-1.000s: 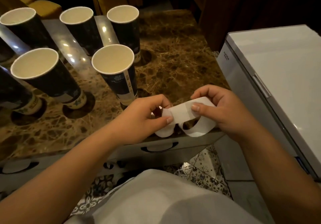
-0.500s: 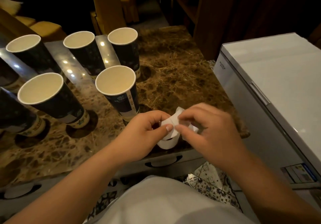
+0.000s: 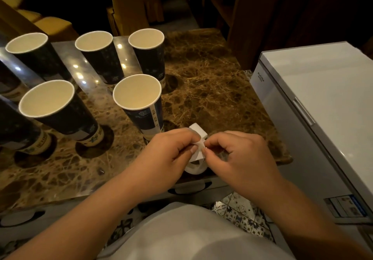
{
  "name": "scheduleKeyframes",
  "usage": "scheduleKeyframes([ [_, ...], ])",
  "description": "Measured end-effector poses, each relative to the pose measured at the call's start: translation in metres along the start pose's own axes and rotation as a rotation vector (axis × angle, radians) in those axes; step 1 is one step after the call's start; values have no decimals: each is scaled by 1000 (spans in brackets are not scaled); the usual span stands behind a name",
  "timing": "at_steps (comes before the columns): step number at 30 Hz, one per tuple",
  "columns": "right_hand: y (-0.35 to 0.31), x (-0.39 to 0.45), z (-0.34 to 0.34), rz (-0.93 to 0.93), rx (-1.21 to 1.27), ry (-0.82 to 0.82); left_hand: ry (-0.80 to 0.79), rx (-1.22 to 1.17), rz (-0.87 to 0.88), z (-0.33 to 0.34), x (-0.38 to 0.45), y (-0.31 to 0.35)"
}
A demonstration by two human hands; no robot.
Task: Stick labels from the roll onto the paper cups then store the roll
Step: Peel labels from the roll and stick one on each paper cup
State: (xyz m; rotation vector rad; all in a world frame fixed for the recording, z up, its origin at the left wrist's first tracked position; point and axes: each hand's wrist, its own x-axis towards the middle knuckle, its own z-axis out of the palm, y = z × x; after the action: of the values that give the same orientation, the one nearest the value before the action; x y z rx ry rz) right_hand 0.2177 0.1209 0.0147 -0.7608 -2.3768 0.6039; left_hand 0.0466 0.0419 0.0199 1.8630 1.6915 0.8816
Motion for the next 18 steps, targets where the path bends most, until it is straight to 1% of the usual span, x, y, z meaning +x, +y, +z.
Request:
scheduleKeyframes([
  [6, 3, 2, 0, 4, 33, -71, -50, -54, -80, 1, -5, -3],
  [10, 1, 2, 3, -19, 19, -70, -35, -84, -134, 1, -7, -1],
  [12, 1, 1, 3, 9, 52, -37, -8, -90, -167, 2, -8, 0],
  [14, -1, 3, 0, 134, 208, 10, 37, -125, -237, 3, -10, 1],
  [15, -1, 5, -3, 253, 348, 30, 66, -147, -286, 3, -10, 1],
  [16, 0, 7, -5, 396, 538, 73, 96, -165, -336, 3, -11, 1],
  [18, 6, 12, -10, 666, 924, 222, 159, -176, -428, 5, -11, 1],
])
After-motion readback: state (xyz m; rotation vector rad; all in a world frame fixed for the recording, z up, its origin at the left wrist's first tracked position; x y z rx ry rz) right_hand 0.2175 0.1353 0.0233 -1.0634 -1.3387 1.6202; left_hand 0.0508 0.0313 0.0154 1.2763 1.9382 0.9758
